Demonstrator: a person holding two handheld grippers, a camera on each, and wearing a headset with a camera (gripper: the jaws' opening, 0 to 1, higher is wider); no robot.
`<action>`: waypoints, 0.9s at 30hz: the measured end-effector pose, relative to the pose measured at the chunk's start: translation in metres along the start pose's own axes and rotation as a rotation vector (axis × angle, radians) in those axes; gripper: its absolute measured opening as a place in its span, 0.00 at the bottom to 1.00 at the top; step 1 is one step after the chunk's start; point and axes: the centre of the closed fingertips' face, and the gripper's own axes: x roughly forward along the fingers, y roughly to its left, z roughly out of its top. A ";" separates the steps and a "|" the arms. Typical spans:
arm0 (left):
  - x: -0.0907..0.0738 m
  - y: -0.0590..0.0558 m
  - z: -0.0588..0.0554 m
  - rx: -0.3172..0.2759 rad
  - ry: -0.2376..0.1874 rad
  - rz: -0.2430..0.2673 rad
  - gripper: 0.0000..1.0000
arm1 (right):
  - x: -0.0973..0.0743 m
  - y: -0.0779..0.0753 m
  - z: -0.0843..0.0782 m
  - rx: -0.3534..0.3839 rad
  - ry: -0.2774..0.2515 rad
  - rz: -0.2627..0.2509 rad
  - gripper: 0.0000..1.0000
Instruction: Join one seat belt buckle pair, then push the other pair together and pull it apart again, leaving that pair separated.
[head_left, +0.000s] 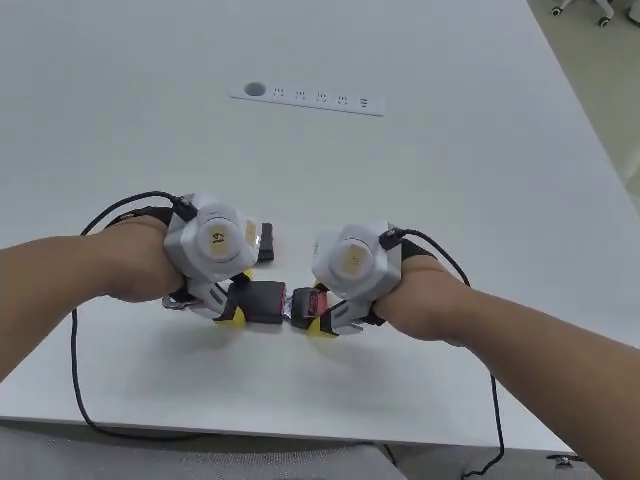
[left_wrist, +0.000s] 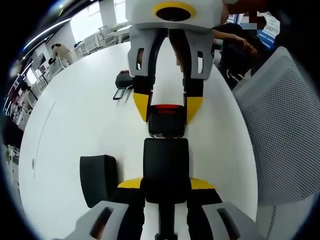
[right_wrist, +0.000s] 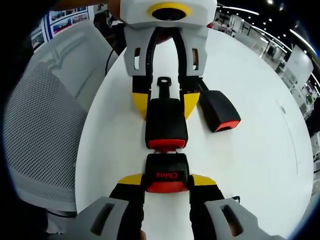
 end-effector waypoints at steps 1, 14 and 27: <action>0.000 0.000 0.000 0.000 -0.001 0.000 0.32 | 0.000 0.000 0.000 0.000 0.000 0.000 0.31; 0.000 0.001 -0.001 0.002 0.012 -0.002 0.32 | 0.001 -0.001 0.000 0.005 0.001 -0.004 0.31; 0.000 0.006 -0.005 -0.084 -0.007 0.029 0.34 | 0.001 0.000 -0.001 0.012 0.004 -0.011 0.32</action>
